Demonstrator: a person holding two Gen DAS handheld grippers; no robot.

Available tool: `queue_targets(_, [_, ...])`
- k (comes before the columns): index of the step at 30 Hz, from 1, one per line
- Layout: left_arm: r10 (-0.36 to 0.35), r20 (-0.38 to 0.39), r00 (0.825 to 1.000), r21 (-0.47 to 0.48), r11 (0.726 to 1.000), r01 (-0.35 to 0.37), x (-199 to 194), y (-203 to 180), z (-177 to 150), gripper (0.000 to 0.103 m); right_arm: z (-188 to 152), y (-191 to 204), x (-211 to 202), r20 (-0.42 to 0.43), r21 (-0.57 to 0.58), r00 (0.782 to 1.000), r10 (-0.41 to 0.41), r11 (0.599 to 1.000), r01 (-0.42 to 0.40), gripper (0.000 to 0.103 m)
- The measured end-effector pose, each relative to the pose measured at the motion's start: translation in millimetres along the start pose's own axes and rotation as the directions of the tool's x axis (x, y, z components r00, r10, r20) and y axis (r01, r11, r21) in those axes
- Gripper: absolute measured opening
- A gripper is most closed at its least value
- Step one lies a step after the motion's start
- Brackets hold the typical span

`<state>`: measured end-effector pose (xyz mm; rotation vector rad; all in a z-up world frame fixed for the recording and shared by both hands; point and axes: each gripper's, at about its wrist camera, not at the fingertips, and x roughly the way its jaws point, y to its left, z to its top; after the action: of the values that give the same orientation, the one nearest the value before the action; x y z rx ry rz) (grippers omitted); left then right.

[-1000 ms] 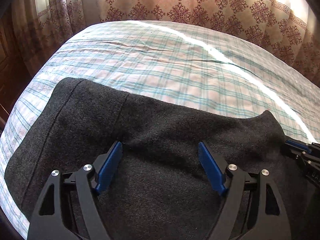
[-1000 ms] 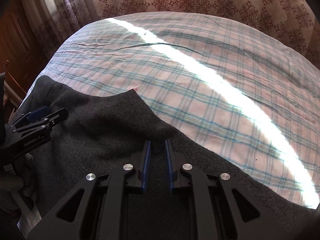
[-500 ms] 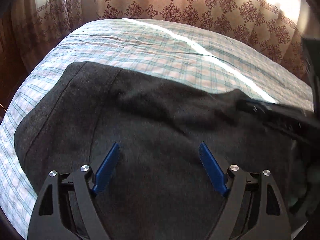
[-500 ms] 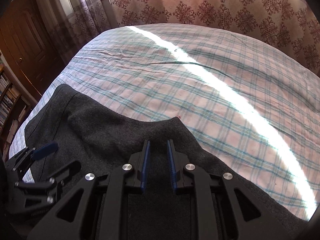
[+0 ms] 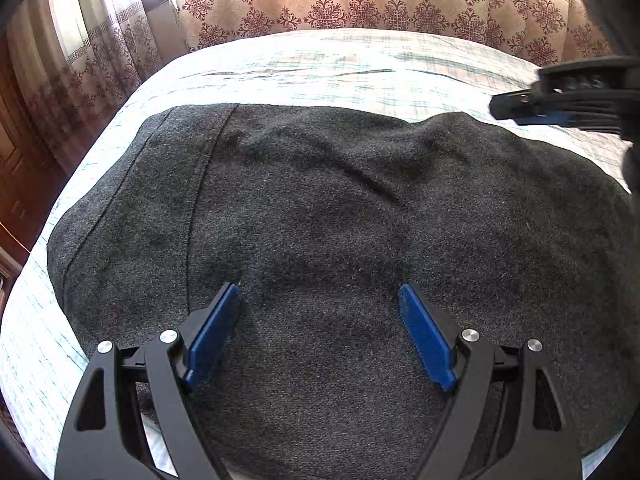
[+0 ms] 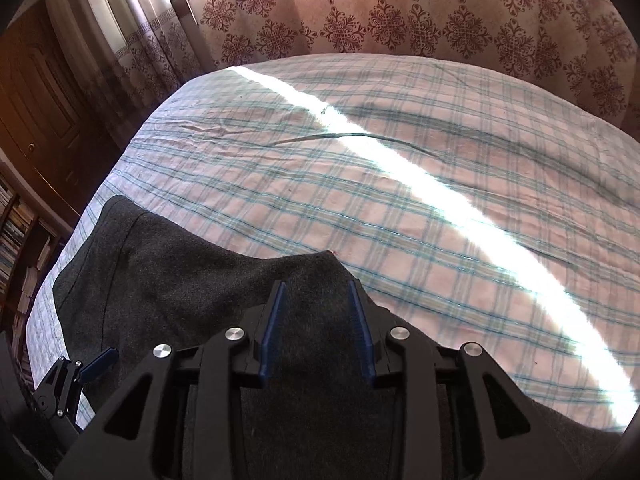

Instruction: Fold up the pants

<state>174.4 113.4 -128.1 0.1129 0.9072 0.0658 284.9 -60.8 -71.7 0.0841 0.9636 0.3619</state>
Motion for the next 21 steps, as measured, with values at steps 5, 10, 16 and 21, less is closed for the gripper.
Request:
queue_targets(5, [0.043,0.005,0.999,0.01,0.999,-0.043,-16,-10,6,0.083,-51,-28,-46,0.029,0.02,0.992,-0.12,0.993,0.12,0.04])
queue_targets(10, [-0.107,0.036,0.994,0.065,0.992,0.105,-56,-45,-7,0.083,-87,-76,-86,0.038,0.122,0.969,-0.245,0.963,0.238,0.04])
queue_targets(16, [-0.183,-0.062,0.981,0.241,0.951,0.193,-65,-113,-50,0.083,-124,-119,-91,-0.051,0.113,0.941,-0.333,0.935,0.337,0.04])
queue_targets(21, [-0.181,-0.075,0.981,0.249,0.949,0.194,-58,-122,-67,0.084,-147,-110,-115,-0.044,0.113,0.961,-0.272,0.955,0.275,0.04])
